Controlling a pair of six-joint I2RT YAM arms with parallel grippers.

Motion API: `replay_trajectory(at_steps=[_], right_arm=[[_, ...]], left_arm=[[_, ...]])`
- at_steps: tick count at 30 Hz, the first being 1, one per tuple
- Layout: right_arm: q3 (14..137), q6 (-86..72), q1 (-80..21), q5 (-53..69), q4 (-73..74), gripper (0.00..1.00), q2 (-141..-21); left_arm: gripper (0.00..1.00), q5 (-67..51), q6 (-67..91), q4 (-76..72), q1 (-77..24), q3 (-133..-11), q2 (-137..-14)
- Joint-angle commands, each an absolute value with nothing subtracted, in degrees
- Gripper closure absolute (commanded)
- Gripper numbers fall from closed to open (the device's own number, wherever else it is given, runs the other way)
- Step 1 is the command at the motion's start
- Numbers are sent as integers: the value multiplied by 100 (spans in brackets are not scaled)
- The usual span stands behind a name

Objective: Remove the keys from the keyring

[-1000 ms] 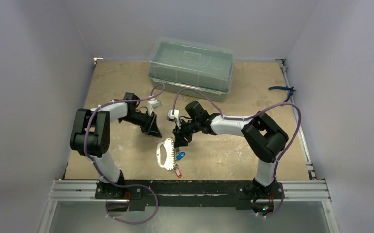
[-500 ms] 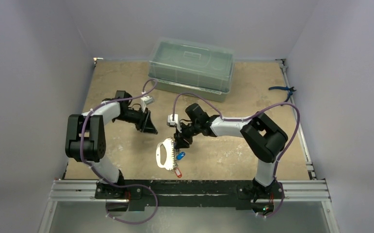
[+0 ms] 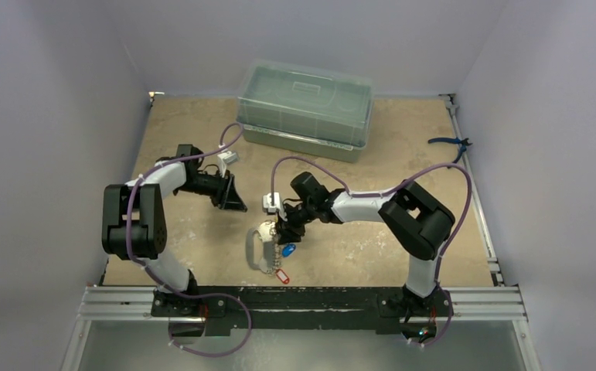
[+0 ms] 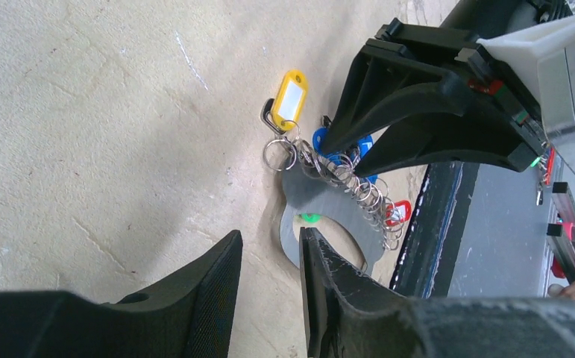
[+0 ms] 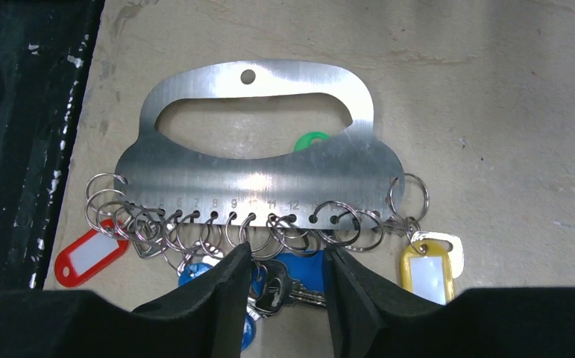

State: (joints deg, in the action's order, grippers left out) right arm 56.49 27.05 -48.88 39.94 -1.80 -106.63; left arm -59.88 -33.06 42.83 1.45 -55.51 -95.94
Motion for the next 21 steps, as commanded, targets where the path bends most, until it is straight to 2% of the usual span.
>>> replay_trajectory(at_steps=[1, 3, 10, 21], right_arm=[[5515, 3079, -4966, 3945, -250, 50, -10646], [5430, 3128, -4981, 3920, -315, 47, -10497], [5114, 3101, -5098, 3740, -957, 51, -10112], [5237, 3574, -5378, 3421, -907, 56, -10230]], left_arm=[[66, -6238, -3551, 4255, 202, -5546, -9374], [66, -6223, -3557, 4254, 210, -5542, -9393], [66, -6293, -3533, 4206, 220, -5499, -9413], [66, -6267, -3463, 4209, 220, -5520, -9300]])
